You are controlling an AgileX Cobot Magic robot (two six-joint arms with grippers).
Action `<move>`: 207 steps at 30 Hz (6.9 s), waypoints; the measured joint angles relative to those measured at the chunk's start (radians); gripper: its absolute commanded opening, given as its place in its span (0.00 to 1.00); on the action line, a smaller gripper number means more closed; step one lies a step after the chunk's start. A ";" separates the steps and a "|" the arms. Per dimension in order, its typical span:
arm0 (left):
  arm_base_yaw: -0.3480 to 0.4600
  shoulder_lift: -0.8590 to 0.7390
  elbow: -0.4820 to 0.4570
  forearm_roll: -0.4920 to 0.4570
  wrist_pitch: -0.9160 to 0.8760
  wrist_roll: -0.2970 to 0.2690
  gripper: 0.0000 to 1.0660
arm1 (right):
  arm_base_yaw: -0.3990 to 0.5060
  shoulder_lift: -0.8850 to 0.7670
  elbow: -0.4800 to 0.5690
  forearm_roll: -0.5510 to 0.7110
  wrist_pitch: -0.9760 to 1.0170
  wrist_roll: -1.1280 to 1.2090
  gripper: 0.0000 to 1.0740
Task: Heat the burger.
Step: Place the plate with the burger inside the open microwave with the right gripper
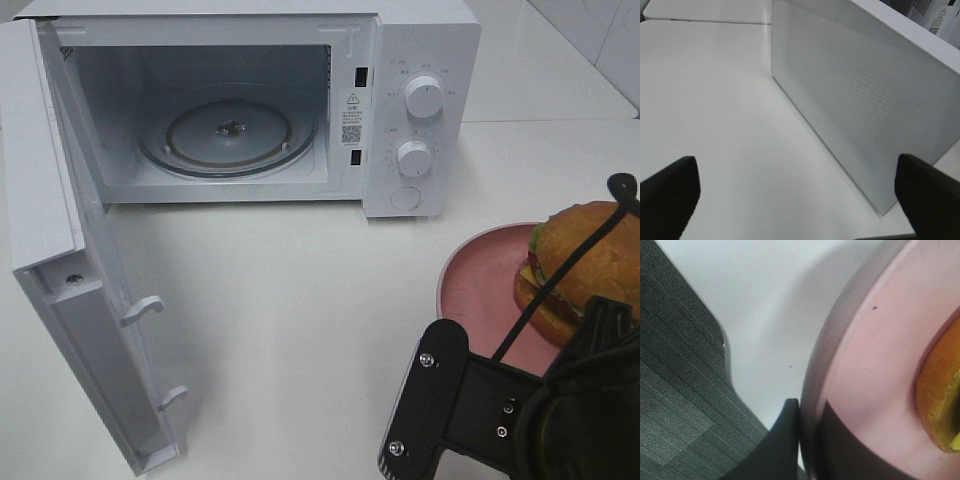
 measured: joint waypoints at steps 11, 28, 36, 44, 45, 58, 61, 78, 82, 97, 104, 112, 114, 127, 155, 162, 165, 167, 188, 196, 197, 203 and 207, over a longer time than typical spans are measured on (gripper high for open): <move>0.000 0.000 0.000 0.000 0.000 0.000 0.92 | 0.000 0.000 0.000 -0.035 -0.078 -0.173 0.00; 0.000 0.000 0.000 0.000 0.000 0.000 0.92 | 0.000 0.000 0.000 -0.175 -0.218 -0.283 0.00; 0.000 0.000 0.000 0.000 0.000 0.000 0.92 | -0.045 0.000 0.000 -0.197 -0.307 -0.400 0.00; 0.000 0.000 0.000 0.000 0.000 0.000 0.92 | -0.153 0.000 0.000 -0.201 -0.376 -0.631 0.00; 0.000 0.000 0.000 0.000 0.000 0.000 0.92 | -0.178 0.000 0.000 -0.205 -0.397 -0.685 0.00; 0.000 0.000 0.000 0.000 0.000 0.000 0.92 | -0.355 0.000 0.000 -0.205 -0.514 -0.997 0.00; 0.000 0.000 0.000 0.000 0.000 0.000 0.92 | -0.393 0.000 0.000 -0.173 -0.543 -1.077 0.00; 0.000 0.000 0.000 0.000 0.000 0.000 0.92 | -0.553 0.001 -0.031 0.178 -0.597 -1.620 0.00; 0.000 0.000 0.000 0.000 0.000 0.000 0.92 | -0.565 0.001 -0.063 0.211 -0.597 -1.678 0.00; 0.000 0.000 0.000 0.000 0.000 0.000 0.92 | -0.605 0.001 -0.084 0.397 -0.599 -1.978 0.00; 0.000 0.000 0.000 0.000 0.000 0.000 0.92 | -0.605 0.001 -0.084 0.397 -0.619 -1.983 0.00; 0.000 0.000 0.000 0.000 0.000 0.000 0.92 | -0.605 0.001 -0.084 0.399 -0.652 -1.984 0.00; 0.000 0.000 0.000 0.000 0.000 0.000 0.92 | -0.605 0.001 -0.084 0.399 -0.658 -1.984 0.00; 0.000 0.000 0.000 0.000 0.000 0.000 0.92 | -0.605 0.003 -0.084 0.399 -0.726 -1.974 0.00; 0.000 0.000 0.000 0.000 0.000 0.000 0.92 | -0.557 0.226 -0.352 0.396 -0.642 -1.855 0.00; 0.000 0.000 0.000 0.000 0.000 0.000 0.92 | -0.557 0.280 -0.438 0.388 -0.590 -1.827 0.00; 0.000 0.000 0.000 0.000 0.000 0.000 0.92 | -0.557 0.298 -0.462 0.388 -0.581 -1.826 0.00; 0.000 0.000 0.000 0.000 0.000 0.000 0.92 | -0.557 0.311 -0.483 0.387 -0.572 -1.826 0.00; 0.000 0.000 0.000 0.000 0.000 0.000 0.92 | -0.557 0.442 -0.639 0.338 -0.559 -1.715 0.00; 0.000 0.000 0.000 0.000 0.000 0.000 0.92 | -0.556 0.509 -0.730 0.334 -0.542 -1.684 0.00; 0.000 0.000 0.000 0.000 0.000 0.000 0.92 | -0.556 0.509 -0.730 0.334 -0.542 -1.684 0.00; 0.000 0.000 0.000 0.000 0.000 0.000 0.92 | -0.556 0.558 -0.804 0.327 -0.530 -1.640 0.00; 0.000 0.000 0.000 0.000 0.000 0.000 0.92 | -0.556 0.586 -0.851 0.316 -0.516 -1.625 0.00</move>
